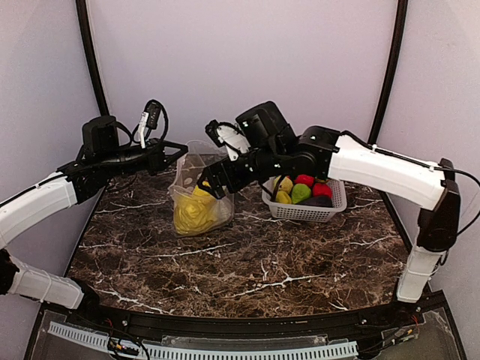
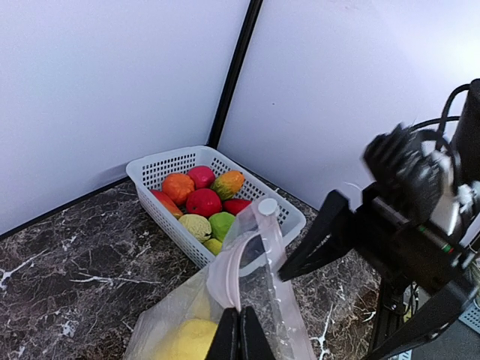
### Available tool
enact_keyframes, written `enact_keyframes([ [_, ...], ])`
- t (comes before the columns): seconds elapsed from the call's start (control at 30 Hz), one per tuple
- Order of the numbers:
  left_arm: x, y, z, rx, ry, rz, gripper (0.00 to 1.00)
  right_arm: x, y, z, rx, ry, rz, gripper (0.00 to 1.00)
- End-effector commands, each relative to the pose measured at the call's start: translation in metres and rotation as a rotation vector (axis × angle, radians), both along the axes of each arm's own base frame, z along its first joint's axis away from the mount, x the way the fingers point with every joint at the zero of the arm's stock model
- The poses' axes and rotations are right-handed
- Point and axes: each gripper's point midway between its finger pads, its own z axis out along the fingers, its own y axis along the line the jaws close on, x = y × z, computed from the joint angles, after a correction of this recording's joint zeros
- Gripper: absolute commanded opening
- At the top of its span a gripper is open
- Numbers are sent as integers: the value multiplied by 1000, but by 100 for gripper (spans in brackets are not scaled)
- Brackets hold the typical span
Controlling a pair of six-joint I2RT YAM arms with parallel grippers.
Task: Place the food in the zip-top bag and seal the zipper
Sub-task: Place the fake fruit in the zipper food storage bag.
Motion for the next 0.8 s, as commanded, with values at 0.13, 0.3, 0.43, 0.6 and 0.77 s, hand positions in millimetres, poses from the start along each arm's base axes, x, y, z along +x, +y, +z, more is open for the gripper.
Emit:
enact_keyframes([
  [0.13, 0, 6, 4, 9, -30, 44, 1, -22, -55, 86, 181, -206, -21, 98],
  [0.3, -3, 10, 11, 24, -58, 57, 1, 4, -112, 69, 88, -211, -241, 98],
  [0.43, -3, 12, 14, 28, -75, 63, 1, 26, -153, 45, 36, -142, -375, 99],
  [0.6, -2, 11, 10, 33, -67, 62, 1, 56, -202, 5, -65, -74, -545, 99],
  [0.77, -2, 11, 10, 35, -68, 64, 1, 78, -245, -36, -162, -21, -688, 95],
])
